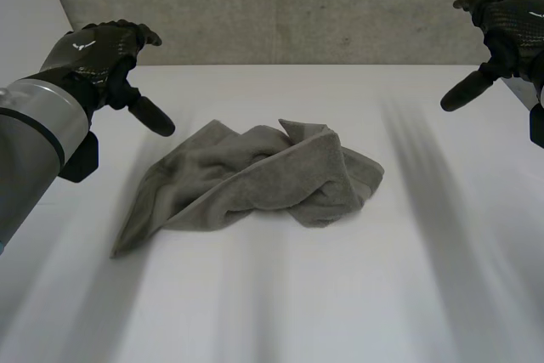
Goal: Fold the towel.
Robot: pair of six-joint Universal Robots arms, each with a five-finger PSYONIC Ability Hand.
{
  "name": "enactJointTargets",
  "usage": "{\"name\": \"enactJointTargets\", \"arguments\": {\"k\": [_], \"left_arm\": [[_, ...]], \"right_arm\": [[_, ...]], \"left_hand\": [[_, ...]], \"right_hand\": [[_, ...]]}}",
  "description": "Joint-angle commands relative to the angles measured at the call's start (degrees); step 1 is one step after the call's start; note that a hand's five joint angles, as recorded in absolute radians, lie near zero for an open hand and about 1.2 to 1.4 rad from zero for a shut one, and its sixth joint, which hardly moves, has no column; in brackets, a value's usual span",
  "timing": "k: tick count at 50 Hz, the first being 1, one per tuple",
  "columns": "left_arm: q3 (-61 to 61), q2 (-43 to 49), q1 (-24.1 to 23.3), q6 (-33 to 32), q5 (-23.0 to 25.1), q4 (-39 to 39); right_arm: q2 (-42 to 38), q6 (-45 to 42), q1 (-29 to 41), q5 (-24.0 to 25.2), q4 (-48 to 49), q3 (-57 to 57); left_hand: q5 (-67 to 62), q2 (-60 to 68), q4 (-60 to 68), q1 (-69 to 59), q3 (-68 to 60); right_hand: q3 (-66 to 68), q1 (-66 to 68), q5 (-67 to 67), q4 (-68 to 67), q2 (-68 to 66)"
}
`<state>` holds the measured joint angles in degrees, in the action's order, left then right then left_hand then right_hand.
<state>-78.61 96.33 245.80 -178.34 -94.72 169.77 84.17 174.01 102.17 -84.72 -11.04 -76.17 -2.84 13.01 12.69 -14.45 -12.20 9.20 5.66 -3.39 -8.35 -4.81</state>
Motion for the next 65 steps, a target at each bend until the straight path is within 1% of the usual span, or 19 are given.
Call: {"name": "enactJointTargets", "arguments": {"k": [1, 28, 33, 35, 36, 38, 41, 44, 46, 49, 51, 52, 54, 55, 57, 58, 60, 63, 65], "left_arm": [[-0.22, -0.18, -0.06, 0.18, 0.15, 0.12], [-0.93, 0.08, -0.24, 0.18, 0.15, 0.92], [-2.95, 0.96, -0.32, -0.08, 0.15, 1.88], [-5.05, 2.97, -0.24, 0.01, -0.02, 3.54], [-5.06, 2.98, -0.24, 0.01, -0.02, 3.55], [-7.59, 5.26, -0.23, 0.44, -0.11, 5.21], [-8.84, 6.59, -0.24, 0.62, -0.20, 6.28], [-10.24, 9.84, -0.50, 0.80, -0.37, 8.47], [-11.03, 13.51, -0.85, 1.06, -1.07, 10.14], [-11.21, 15.46, -1.20, 1.24, -2.04, 11.37], [-10.51, 19.75, -2.25, 1.24, -4.32, 13.04], [-10.51, 19.77, -2.26, 1.24, -4.33, 13.04], [-9.46, 23.01, -3.13, 1.24, -5.55, 14.01], [-9.45, 23.02, -3.14, 1.24, -5.56, 14.01], [-8.32, 25.38, -3.40, 1.32, -6.43, 15.41], [-8.31, 25.39, -3.40, 1.32, -6.44, 15.42], [-7.79, 27.06, -3.75, 0.89, -6.96, 17.69], [-7.26, 27.86, -3.93, 0.62, -6.97, 18.76], [-6.03, 30.04, -4.10, 0.45, -7.14, 19.72]], "right_arm": [[0.11, -0.16, 0.14, 0.52, -0.12, -0.12], [0.11, -0.42, 0.14, 1.23, 0.23, 0.06], [0.20, -4.47, 0.58, 4.57, 0.40, -0.12], [0.20, -10.32, 0.84, 8.33, 0.05, -1.25], [0.20, -10.35, 0.84, 8.35, 0.05, -1.26], [-0.06, -15.25, 3.02, 11.50, 0.31, -2.22], [-0.68, -16.60, 4.44, 11.95, 0.40, -2.05], [-4.37, -17.47, 7.52, 12.30, 0.58, -0.91], [-9.44, -17.74, 10.67, 12.13, 0.58, 1.98], [-14.01, -17.82, 13.13, 12.04, 0.75, 4.88], [-16.56, -18.26, 14.10, 12.04, 0.84, 6.37], [-16.58, -18.27, 14.11, 12.04, 0.84, 6.39], [-21.92, -19.66, 15.77, 11.69, 1.28, 9.71], [-21.95, -19.67, 15.78, 11.69, 1.28, 9.73], [-26.84, -21.68, 17.18, 10.03, 2.07, 12.79], [-26.87, -21.69, 17.19, 10.02, 2.07, 12.80], [-31.59, -23.97, 18.24, 7.13, 3.39, 15.52], [-33.72, -25.38, 18.77, 5.71, 4.10, 16.58], [-37.48, -27.57, 19.30, 4.22, 5.58, 18.42]], "left_hand": [[2.84, -3.30, -2.69, 4.74, 2.20], [2.84, -3.30, -2.69, 4.74, 2.20], [2.84, -3.30, -2.69, 4.74, 2.20], [2.84, -3.30, -2.69, 4.74, 2.20], [2.84, -3.30, -2.69, 4.74, 2.20], [2.84, -3.30, -2.69, 4.74, 2.20], [2.84, -3.46, -2.69, 4.91, 2.20], [2.84, -3.30, -2.69, 4.74, 2.20], [2.84, -3.46, -2.69, 4.91, 2.20], [2.84, -3.46, -2.69, 4.91, 2.20], [2.84, -3.46, -2.69, 4.91, 2.20], [2.84, -3.46, -2.69, 4.91, 2.20], [2.84, -3.30, -2.69, 4.74, 2.20], [2.84, -3.30, -2.69, 4.74, 2.20], [2.84, -3.30, -2.69, 4.74, 2.20], [2.84, -3.30, -2.69, 4.74, 2.20], [2.84, -3.30, -2.69, 4.74, 2.20], [2.84, -3.13, -2.69, 4.57, 2.20], [2.13, -2.29, -2.69, 3.74, 2.20]], "right_hand": [[0.80, -5.66, 3.39, -1.65, 4.81], [0.80, -5.66, 3.39, -1.65, 4.81], [0.80, -5.66, 3.39, -1.65, 4.81], [0.80, -5.66, 3.39, -1.65, 4.81], [0.80, -5.66, 3.39, -1.65, 4.81], [0.80, -5.66, 3.39, -1.65, 4.81], [0.80, -5.66, 3.39, -1.65, 4.81], [0.80, -5.66, 3.39, -1.65, 4.81], [0.80, -5.66, 3.39, -1.65, 4.81], [0.80, -5.33, 3.39, -1.65, 4.49], [0.80, -5.33, 3.39, -1.65, 4.48], [0.80, -5.33, 3.39, -1.65, 4.48], [0.80, -4.83, 3.39, -1.65, 3.98], [0.80, -4.83, 3.39, -1.65, 3.98], [0.80, -4.32, 3.39, -1.65, 3.48], [0.80, -4.32, 3.39, -1.65, 3.47], [0.80, -3.82, 3.39, -1.65, 2.97], [0.80, -3.31, 3.39, -1.65, 2.47], [0.80, 1.21, 3.39, -1.65, -2.05]]}}
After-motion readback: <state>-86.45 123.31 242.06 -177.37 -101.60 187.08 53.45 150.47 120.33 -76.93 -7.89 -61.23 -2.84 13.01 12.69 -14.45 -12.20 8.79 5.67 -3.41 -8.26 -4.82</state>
